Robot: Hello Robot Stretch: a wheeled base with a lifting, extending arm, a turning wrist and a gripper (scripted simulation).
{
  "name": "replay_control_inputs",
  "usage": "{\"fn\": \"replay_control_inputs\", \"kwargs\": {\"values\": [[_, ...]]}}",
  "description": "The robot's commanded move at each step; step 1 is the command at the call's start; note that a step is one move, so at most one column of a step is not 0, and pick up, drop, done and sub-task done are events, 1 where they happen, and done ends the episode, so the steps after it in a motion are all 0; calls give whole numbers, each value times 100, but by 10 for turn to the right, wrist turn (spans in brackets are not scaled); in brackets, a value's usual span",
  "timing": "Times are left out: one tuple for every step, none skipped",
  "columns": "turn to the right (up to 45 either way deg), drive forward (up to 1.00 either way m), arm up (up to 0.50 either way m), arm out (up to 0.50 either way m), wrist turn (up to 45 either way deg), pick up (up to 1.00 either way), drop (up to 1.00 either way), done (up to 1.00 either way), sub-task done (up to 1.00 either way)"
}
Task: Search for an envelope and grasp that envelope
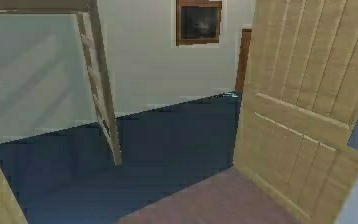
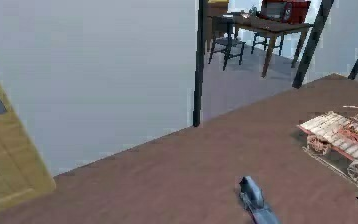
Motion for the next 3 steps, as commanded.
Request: {"fn": "replay_control_inputs", "kwargs": {"values": [[-450, 0, 0, 0, 0, 0, 0, 0, 0], [-450, 0, 0, 0, 0, 0, 0, 0, 0], [-300, 0, 0, 0, 0, 0, 0, 0, 0]]}}
